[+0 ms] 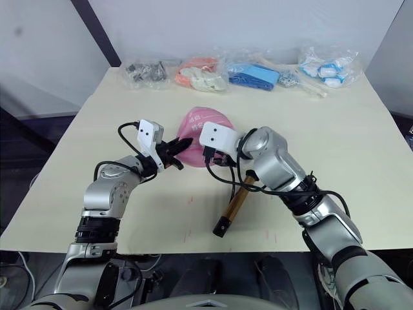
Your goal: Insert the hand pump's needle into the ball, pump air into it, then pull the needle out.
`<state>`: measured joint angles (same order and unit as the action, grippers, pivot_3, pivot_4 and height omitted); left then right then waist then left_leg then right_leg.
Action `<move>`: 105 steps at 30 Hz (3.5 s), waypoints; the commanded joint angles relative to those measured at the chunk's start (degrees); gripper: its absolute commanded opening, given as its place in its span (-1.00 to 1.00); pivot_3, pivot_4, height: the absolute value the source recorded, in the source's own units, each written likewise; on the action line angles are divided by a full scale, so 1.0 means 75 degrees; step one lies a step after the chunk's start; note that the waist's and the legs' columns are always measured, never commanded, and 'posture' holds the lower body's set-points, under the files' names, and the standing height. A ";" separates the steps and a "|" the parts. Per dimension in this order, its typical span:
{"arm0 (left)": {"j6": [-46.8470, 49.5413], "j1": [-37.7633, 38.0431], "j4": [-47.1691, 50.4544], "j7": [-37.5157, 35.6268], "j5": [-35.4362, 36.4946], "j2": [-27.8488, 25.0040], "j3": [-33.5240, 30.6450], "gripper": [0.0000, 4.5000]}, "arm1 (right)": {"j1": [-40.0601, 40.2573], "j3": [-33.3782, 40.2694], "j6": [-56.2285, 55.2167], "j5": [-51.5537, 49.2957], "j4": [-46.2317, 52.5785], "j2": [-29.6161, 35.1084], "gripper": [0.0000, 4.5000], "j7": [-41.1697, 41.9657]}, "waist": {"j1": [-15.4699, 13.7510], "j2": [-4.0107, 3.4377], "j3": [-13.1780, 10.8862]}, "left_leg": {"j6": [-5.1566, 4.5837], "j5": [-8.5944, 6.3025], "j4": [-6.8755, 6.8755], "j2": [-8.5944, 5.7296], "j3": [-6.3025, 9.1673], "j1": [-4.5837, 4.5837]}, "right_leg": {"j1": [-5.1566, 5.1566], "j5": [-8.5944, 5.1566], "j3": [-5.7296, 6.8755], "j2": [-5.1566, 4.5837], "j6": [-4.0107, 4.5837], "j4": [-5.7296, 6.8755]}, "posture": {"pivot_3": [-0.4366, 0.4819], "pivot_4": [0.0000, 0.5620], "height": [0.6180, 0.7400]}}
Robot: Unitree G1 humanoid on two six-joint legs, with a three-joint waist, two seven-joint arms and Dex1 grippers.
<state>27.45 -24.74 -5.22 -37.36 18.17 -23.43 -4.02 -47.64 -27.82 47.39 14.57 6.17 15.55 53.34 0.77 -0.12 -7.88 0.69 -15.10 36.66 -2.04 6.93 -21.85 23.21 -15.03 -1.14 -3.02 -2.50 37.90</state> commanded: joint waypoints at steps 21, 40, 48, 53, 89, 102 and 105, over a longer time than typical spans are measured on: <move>0.0089 -0.0319 -0.0459 -0.0121 -0.0189 -0.0093 0.0287 -1.00 | 0.5005 0.5195 -0.2222 -0.4602 0.3178 0.1455 0.98 -0.0188 | -0.0051 0.0031 -0.0058 | -0.0032 -0.0016 0.0047 -0.0001 0.0017 0.0000 | -0.0041 -0.0001 0.0021 0.0001 -0.0006 0.0000 | -0.05 -0.47 1.00; -0.0189 -0.0528 -0.0559 -0.0305 -0.0157 -0.0261 0.0212 -0.64 | 0.6996 0.6741 -0.4449 -0.5823 0.2489 0.2589 1.00 0.0767 | -0.0043 0.0059 -0.0100 | -0.0038 -0.0020 0.0061 0.0004 0.0012 0.0010 | -0.0068 -0.0002 0.0027 0.0004 -0.0008 -0.0006 | -0.05 -0.47 1.00; -0.0185 -0.0528 -0.0252 -0.0616 0.0334 -0.0323 -0.0098 0.99 | 0.7118 0.6596 -0.4527 -0.6275 0.2484 0.2601 1.00 0.0831 | -0.0024 0.0080 -0.0181 | -0.0017 -0.0008 0.0062 0.0011 0.0010 0.0005 | -0.0065 -0.0001 0.0023 0.0008 -0.0007 -0.0007 | -0.05 -0.47 1.00; -0.0134 -0.0349 0.0270 -0.1017 0.0809 -0.0493 -0.0336 0.99 | 0.7137 0.6573 -0.4492 -0.6530 0.2433 0.2645 1.00 0.0923 | -0.0006 0.0088 -0.0210 | -0.0018 -0.0009 0.0063 0.0015 0.0005 0.0005 | -0.0063 -0.0001 0.0020 0.0007 -0.0006 -0.0006 | -0.05 -0.47 1.00; 0.1022 0.1616 0.3207 -0.3948 0.2066 -0.2842 0.0251 0.99 | 0.7705 0.6852 -0.5500 -0.7700 0.1578 0.3377 1.00 0.2972 | -0.0003 0.0070 -0.0246 | -0.0054 -0.0029 0.0072 0.0033 -0.0036 0.0010 | -0.0059 0.0000 -0.0012 0.0013 -0.0004 0.0000 | -0.05 -0.47 1.00; 0.3122 0.1617 0.4624 -0.0817 0.1646 -0.1446 0.1705 0.99 | 0.8030 0.7328 -0.5230 -0.8071 0.1733 0.3871 1.00 0.3436 | -0.0024 0.0072 -0.0247 | -0.0058 -0.0032 0.0092 0.0039 -0.0046 0.0012 | -0.0064 0.0001 -0.0024 0.0026 -0.0007 0.0006 | -0.05 -0.47 1.00; 0.3502 0.1373 0.4604 -0.0230 0.1229 -0.1190 0.2397 0.99 | 0.8186 0.7336 -0.5214 -0.8056 0.1887 0.3830 1.00 0.3454 | -0.0032 0.0072 -0.0246 | -0.0058 -0.0032 0.0094 0.0040 -0.0045 0.0013 | -0.0066 0.0001 -0.0023 0.0029 -0.0006 0.0009 | -0.05 -0.47 1.00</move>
<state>52.93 -13.52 27.45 -40.54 28.60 -32.25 12.45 13.55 25.52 8.51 -44.78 18.16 44.04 79.25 0.53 0.42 -9.73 0.25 -15.34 37.38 -1.75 6.59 -21.75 22.71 -15.02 -1.31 -2.80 -2.55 37.97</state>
